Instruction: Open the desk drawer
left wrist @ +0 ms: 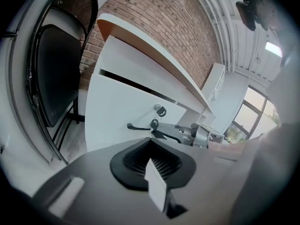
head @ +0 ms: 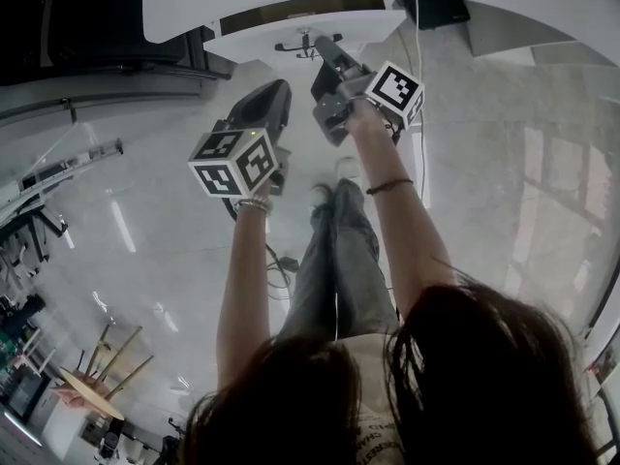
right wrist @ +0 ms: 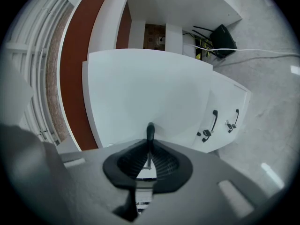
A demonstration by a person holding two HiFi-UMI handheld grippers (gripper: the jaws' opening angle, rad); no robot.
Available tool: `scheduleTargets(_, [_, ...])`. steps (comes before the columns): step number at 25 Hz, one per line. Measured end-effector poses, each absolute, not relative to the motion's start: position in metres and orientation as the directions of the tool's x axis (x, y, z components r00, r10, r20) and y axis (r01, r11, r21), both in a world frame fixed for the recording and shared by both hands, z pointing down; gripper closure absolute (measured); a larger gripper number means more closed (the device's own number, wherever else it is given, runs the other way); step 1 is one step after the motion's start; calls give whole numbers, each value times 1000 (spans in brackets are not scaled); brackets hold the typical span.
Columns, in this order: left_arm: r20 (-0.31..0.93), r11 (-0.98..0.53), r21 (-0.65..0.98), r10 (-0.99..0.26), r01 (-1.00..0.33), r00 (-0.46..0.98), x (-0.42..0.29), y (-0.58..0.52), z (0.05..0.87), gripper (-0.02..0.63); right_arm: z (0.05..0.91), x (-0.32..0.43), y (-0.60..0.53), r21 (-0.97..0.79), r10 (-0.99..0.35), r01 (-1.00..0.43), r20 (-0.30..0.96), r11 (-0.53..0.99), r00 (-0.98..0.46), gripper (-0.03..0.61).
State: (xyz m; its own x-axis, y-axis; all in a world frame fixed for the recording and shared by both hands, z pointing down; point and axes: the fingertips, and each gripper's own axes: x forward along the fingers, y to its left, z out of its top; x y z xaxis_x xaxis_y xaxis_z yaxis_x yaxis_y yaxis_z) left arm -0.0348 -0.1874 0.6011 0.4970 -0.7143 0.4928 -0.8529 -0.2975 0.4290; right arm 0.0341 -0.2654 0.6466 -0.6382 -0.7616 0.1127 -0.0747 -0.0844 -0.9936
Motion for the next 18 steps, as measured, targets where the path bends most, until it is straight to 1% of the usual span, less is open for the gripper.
scheduleTargets(18, [491, -307, 450, -699, -839, 519, -32, -191, 605, 615, 655, 34, -265, -993, -760, -68, 119, -99, -639, 551])
